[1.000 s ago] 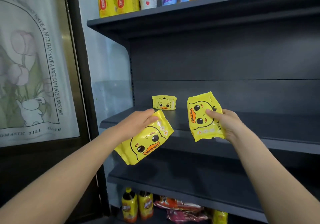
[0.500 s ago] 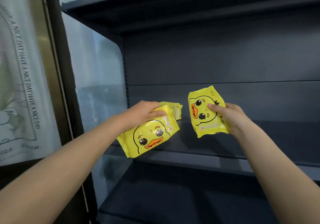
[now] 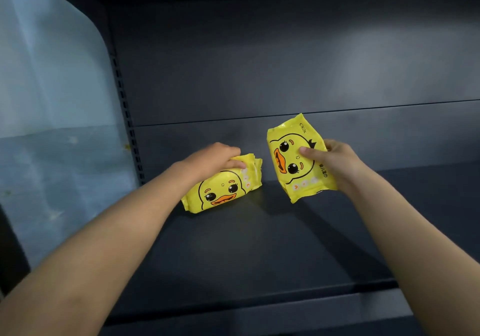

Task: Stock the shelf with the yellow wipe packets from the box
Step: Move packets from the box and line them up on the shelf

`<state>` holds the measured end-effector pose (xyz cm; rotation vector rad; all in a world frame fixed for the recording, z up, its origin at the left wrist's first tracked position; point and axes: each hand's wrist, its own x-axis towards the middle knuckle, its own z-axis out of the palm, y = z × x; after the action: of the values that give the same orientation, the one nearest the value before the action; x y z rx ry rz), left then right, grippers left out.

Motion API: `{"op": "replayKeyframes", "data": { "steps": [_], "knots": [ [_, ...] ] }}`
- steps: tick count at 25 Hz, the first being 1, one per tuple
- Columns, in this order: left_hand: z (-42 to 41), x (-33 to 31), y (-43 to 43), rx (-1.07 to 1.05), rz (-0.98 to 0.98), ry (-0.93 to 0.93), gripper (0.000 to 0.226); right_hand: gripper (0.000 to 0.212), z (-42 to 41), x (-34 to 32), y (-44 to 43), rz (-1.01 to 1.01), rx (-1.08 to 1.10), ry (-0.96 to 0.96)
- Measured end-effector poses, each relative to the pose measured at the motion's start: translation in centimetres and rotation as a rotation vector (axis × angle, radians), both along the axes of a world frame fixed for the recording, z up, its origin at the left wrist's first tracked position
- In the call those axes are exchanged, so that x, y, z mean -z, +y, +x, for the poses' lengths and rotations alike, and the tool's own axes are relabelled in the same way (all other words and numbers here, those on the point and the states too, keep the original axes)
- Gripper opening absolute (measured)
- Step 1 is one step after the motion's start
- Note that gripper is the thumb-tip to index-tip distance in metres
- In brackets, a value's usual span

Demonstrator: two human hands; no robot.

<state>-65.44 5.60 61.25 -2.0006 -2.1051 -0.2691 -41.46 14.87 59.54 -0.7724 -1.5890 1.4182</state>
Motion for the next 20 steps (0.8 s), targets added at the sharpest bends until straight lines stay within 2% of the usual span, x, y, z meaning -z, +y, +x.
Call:
{"op": "replayKeyframes", "data": {
  "steps": [3, 7, 10, 17, 20],
  "knots": [
    [-0.5, 1.1, 3.6, 0.04, -0.063, 0.067, 0.034, 0.029, -1.8, 0.3, 1.1, 0.012, 0.029, -0.032],
    [-1.1, 1.6, 6.8, 0.056, -0.105, 0.112, 0.042, 0.03, -3.1, 0.4, 2.8, 0.02, 0.062, -0.066],
    [-2.0, 2.6, 8.4, 0.056, -0.115, 0.239, 0.046, 0.024, -3.5, 0.5, 4.0, 0.022, 0.075, -0.074],
    [-3.2, 4.3, 9.4, 0.034, -0.007, 0.532, 0.05, 0.028, -3.7, 1.9, 6.0, 0.012, 0.11, -0.146],
    [-3.2, 4.1, 8.1, 0.053, 0.067, 0.474, 0.05, 0.026, -3.8, 1.8, 6.4, 0.02, 0.097, -0.148]
  ]
}}
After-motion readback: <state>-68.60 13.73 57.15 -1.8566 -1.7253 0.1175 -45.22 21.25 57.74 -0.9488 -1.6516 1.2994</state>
